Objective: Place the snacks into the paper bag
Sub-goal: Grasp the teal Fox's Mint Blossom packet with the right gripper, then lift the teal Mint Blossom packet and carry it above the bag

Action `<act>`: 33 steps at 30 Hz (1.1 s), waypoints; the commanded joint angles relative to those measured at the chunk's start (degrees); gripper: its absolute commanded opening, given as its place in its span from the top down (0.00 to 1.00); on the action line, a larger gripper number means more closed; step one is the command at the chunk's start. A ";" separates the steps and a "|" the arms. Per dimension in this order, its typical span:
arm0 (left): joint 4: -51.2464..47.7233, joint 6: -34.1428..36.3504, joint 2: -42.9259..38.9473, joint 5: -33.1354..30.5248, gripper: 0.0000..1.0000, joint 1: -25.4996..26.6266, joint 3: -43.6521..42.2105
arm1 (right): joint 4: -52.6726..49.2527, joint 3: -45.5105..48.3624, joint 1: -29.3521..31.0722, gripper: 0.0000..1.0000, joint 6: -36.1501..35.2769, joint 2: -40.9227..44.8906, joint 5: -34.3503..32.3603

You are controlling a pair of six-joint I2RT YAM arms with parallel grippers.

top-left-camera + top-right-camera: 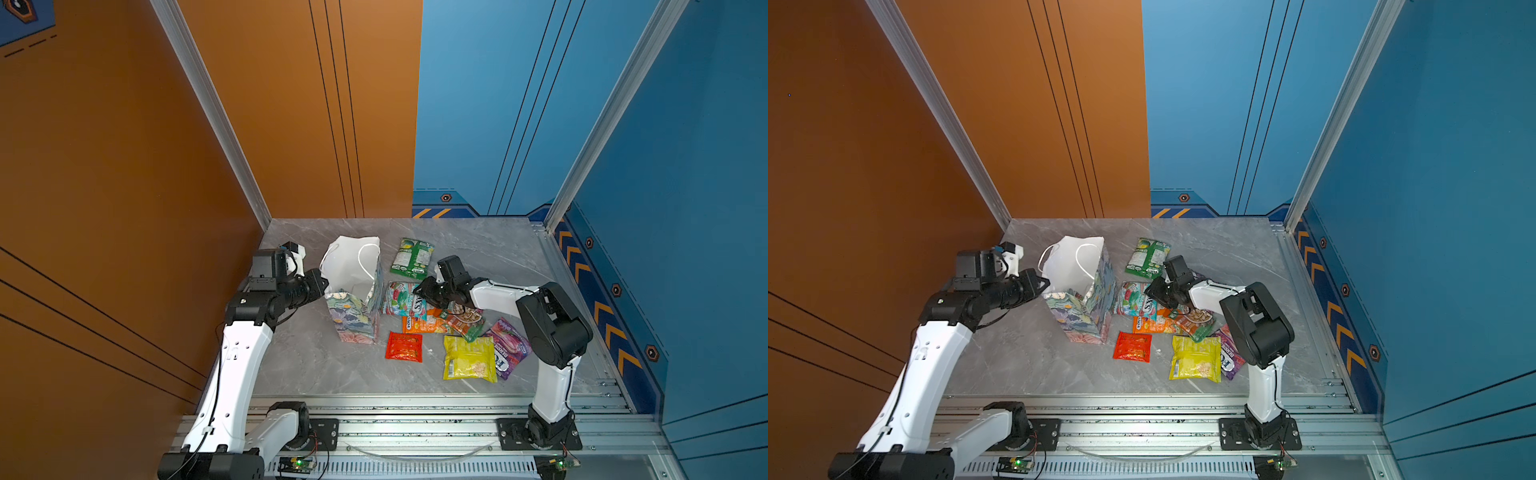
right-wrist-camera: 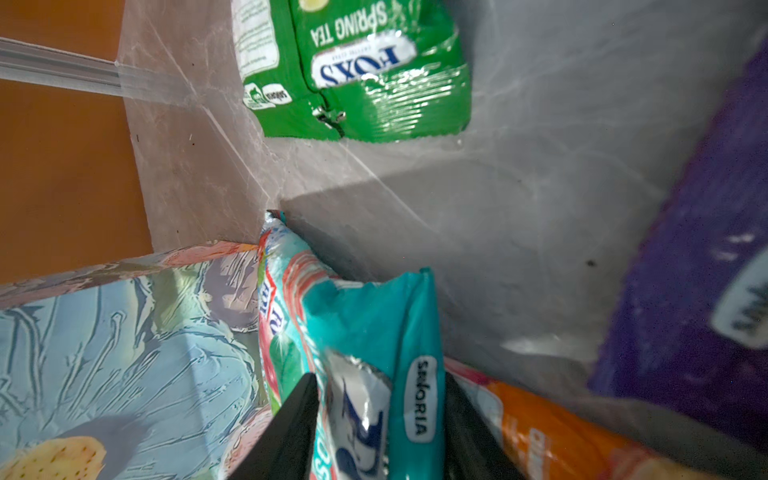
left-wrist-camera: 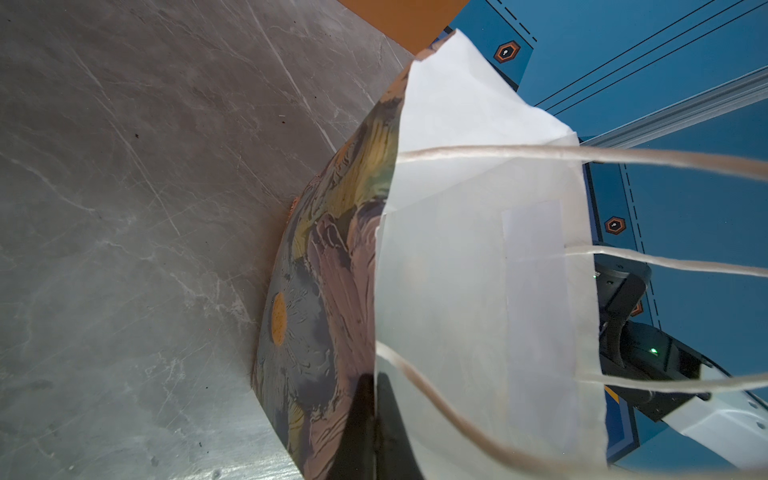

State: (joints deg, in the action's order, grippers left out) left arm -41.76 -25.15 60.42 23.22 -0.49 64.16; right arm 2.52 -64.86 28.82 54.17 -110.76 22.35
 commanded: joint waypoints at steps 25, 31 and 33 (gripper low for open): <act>0.28 0.19 -0.92 1.37 1.00 -1.09 -1.36 | -3.78 -5.97 0.88 1.00 1.02 16.86 2.43; 0.27 0.10 -1.06 1.44 1.00 -1.27 -1.32 | -9.92 -10.58 1.57 1.00 -1.30 21.85 -2.12; 0.27 0.10 -1.16 1.51 1.00 -1.27 -1.39 | -11.78 -13.18 2.06 1.00 -2.40 23.39 -4.00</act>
State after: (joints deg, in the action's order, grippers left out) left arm -41.54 -25.15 60.03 23.70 -1.23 63.75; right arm -6.00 -73.58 30.20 54.61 -90.96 22.17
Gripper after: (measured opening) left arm 0.046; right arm 0.083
